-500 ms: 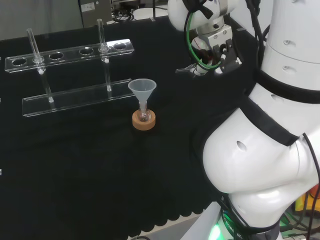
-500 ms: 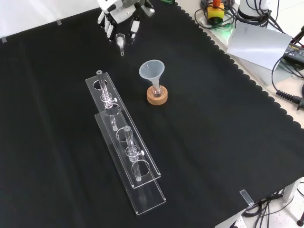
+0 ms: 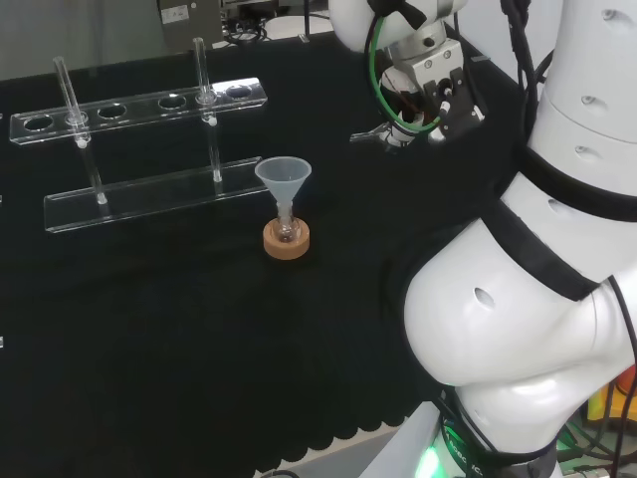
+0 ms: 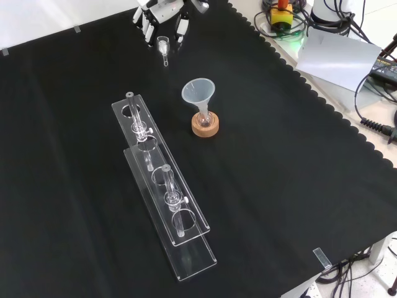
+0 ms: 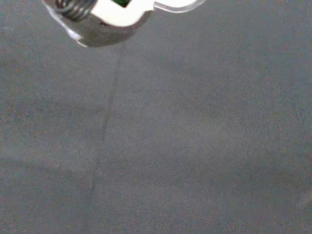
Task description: Pour all the NaCl from the weighing funnel into the round-bottom flask.
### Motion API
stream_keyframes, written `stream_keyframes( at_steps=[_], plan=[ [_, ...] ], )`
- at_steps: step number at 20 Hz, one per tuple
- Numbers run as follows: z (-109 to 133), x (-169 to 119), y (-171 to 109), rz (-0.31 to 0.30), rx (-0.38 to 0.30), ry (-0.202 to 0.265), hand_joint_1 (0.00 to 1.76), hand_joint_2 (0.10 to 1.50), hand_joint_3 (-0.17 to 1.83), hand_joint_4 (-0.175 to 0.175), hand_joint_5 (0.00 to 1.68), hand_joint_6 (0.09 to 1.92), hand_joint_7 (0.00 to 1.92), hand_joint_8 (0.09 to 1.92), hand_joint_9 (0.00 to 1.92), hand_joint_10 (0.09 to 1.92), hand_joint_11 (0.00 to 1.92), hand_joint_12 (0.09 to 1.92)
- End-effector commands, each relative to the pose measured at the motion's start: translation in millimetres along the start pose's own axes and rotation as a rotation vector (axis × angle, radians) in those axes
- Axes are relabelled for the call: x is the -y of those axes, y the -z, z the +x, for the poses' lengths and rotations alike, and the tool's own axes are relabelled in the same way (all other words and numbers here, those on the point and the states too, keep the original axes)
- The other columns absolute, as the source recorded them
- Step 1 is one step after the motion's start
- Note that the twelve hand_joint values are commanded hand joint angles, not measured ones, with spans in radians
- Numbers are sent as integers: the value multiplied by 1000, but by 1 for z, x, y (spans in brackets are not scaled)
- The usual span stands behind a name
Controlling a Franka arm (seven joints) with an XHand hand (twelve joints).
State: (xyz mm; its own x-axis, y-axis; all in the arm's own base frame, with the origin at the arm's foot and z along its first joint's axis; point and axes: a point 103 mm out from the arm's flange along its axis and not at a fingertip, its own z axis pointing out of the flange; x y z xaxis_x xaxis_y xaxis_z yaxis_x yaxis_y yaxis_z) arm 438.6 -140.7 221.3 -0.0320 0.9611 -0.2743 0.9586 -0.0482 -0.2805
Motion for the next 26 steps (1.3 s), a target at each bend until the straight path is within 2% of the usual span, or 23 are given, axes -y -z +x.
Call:
stream_keyframes(
  at_steps=[1,12,26],
  plan=[
    [14,9,21,-9,26,28,1058,834,495,175,1068,961,999,559,1162,370,645,1213],
    [44,17,53,-9,84,100,1059,830,503,175,1069,961,1005,556,1167,367,650,1210],
    [78,25,61,17,165,163,1059,825,511,175,1071,961,1010,551,1171,364,654,1207]
  ],
)
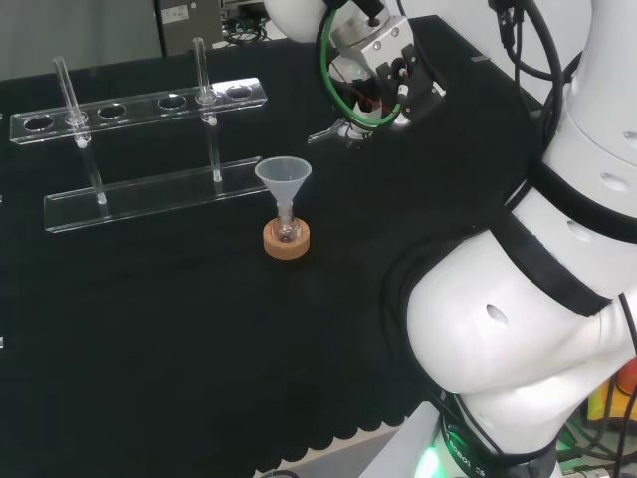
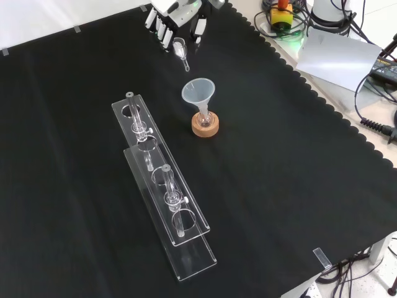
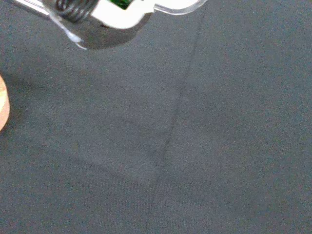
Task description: Pour all the NaCl from the weighing funnel into the round-bottom flask.
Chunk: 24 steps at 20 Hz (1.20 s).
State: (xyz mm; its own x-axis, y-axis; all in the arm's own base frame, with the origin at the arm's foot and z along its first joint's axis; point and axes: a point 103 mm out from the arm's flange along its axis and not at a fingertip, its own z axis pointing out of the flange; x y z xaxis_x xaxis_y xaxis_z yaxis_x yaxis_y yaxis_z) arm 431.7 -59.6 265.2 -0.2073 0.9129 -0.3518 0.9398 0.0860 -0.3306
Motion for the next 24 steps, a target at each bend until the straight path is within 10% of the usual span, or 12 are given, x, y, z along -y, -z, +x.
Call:
stream_keyframes(
  at_steps=[1,24],
  plan=[
    [14,-1,3,17,38,24,1059,825,511,175,1071,961,1010,550,1172,363,655,1206],
    [30,-7,21,78,245,83,1061,816,526,175,1075,959,1016,542,1187,358,671,1194]
  ],
)
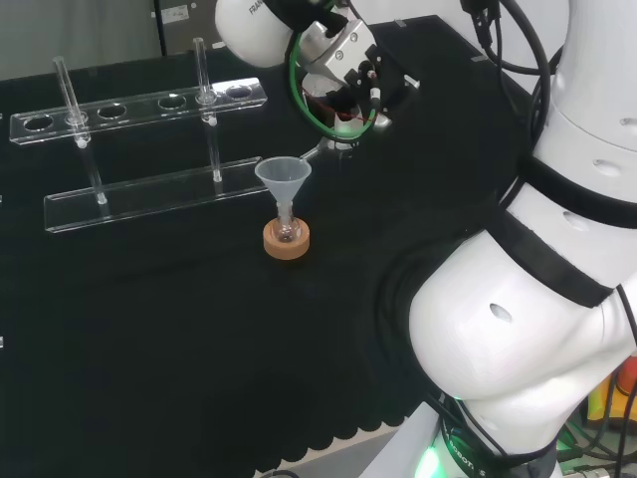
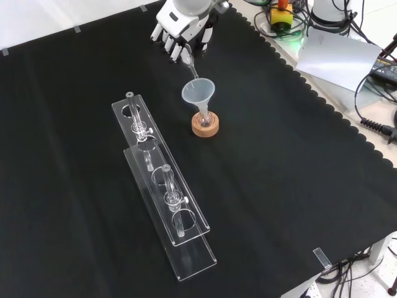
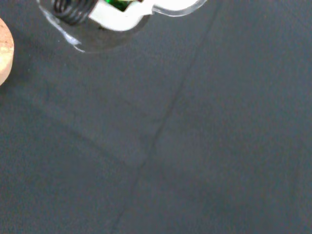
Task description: Pour all the NaCl from the weighing funnel into the round-bottom flask.
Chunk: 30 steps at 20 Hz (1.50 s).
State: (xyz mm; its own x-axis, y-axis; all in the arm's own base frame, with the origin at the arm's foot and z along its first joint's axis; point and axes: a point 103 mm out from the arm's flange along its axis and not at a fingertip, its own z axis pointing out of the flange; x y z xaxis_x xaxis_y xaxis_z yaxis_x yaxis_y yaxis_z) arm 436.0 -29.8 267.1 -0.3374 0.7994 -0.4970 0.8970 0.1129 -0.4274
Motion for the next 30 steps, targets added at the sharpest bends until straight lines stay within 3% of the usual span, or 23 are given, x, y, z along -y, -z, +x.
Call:
stream_keyframes(
  at_steps=[1,10,30],
  plan=[
    [3,-1,8,1,38,6,1062,815,526,175,1075,959,1016,542,1187,357,672,1193],
    [9,-4,18,13,119,21,1062,813,531,175,1076,959,1017,539,1190,354,675,1189],
    [14,-5,27,9,199,23,1062,809,539,175,1076,961,1019,534,1194,347,678,1184]
  ],
)
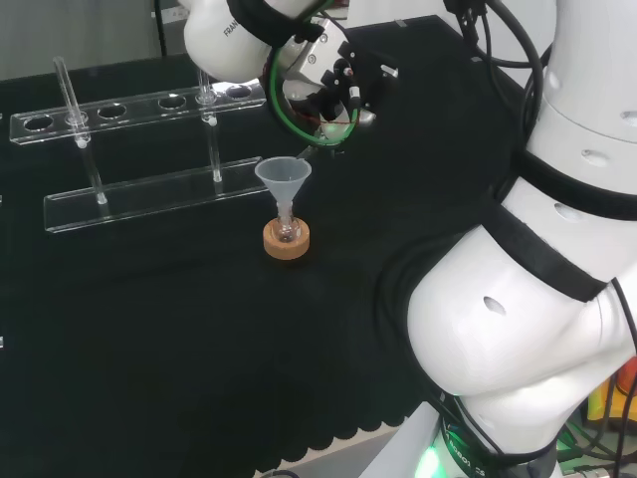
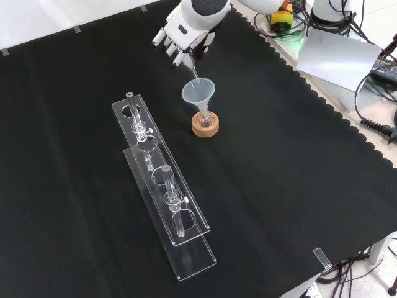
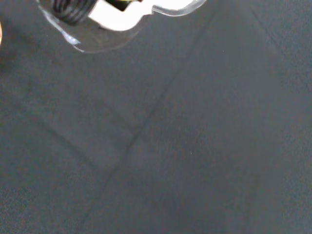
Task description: Pour all the NaCl from the weighing funnel into the round-bottom flask.
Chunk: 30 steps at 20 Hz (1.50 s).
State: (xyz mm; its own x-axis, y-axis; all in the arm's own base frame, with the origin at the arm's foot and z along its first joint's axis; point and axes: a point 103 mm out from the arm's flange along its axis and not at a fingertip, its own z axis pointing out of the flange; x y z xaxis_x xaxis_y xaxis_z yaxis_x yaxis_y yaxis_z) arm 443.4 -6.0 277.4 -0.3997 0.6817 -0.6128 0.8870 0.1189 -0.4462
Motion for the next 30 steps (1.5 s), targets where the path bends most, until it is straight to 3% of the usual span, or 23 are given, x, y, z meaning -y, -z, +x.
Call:
stream_keyframes(
  at_steps=[1,30],
  plan=[
    [2,-1,4,-5,28,5,1062,809,539,175,1076,962,1019,534,1194,347,678,1184],
    [17,-1,26,-26,233,25,1060,809,543,175,1071,971,1014,528,1193,337,678,1180]
  ],
)
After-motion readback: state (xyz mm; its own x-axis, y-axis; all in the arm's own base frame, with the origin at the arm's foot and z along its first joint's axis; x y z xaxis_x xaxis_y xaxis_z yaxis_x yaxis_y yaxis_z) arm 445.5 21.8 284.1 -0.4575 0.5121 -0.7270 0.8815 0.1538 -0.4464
